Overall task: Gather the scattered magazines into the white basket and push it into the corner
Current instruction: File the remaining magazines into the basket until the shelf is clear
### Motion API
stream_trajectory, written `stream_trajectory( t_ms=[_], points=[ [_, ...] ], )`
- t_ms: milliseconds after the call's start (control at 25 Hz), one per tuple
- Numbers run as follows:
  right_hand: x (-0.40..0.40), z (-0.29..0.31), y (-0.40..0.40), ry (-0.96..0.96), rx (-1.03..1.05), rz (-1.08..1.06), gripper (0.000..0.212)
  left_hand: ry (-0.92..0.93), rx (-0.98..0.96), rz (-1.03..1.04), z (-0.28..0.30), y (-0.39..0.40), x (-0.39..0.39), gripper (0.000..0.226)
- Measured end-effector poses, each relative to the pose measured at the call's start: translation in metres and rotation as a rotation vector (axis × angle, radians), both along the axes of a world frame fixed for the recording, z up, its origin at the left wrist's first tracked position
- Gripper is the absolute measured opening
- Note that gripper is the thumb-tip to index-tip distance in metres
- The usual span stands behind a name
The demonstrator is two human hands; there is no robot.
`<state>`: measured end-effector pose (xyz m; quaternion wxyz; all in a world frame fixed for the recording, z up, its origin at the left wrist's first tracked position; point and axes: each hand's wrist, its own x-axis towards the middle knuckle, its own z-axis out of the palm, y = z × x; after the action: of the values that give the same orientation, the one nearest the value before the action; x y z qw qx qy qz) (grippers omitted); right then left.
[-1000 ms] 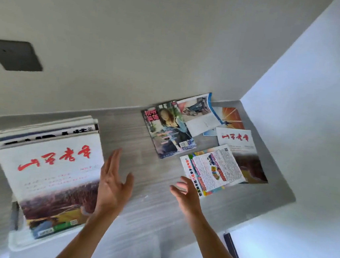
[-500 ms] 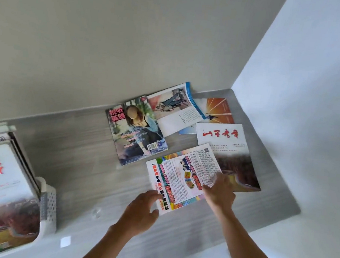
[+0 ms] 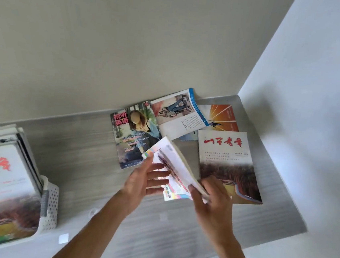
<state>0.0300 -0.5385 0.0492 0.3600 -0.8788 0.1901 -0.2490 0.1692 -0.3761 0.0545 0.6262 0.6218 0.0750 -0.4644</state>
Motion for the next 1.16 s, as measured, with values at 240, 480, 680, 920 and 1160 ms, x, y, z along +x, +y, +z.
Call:
stream_trajectory(
  t_ms=[240, 480, 680, 920, 1160],
  points=[
    [-0.033, -0.014, 0.033, 0.268, -0.211, 0.494, 0.04, -0.109, 0.248, -0.009, 0.024, 0.038, 0.016, 0.028],
    [-0.002, -0.051, 0.029, 0.475, 1.097, 0.047, 0.069, -0.257, -0.176, 0.002, -0.002, 0.099, -0.017, 0.037],
    [0.057, -0.033, 0.095, 0.425, 1.099, 0.332, 0.041, -0.353, -0.062, 0.124, 0.024, 0.184, -0.016, 0.032],
    [0.14, 0.047, 0.225, 0.19, 0.851, 0.585, 0.016, -0.627, 0.277, 0.637, 0.077, 0.311, 0.022, 0.023],
    [0.183, 0.039, 0.358, 0.358, 0.856, 0.498, 0.019, -0.677, 0.696, 0.585, 0.052, 0.431, 0.048, 0.032]
  ],
)
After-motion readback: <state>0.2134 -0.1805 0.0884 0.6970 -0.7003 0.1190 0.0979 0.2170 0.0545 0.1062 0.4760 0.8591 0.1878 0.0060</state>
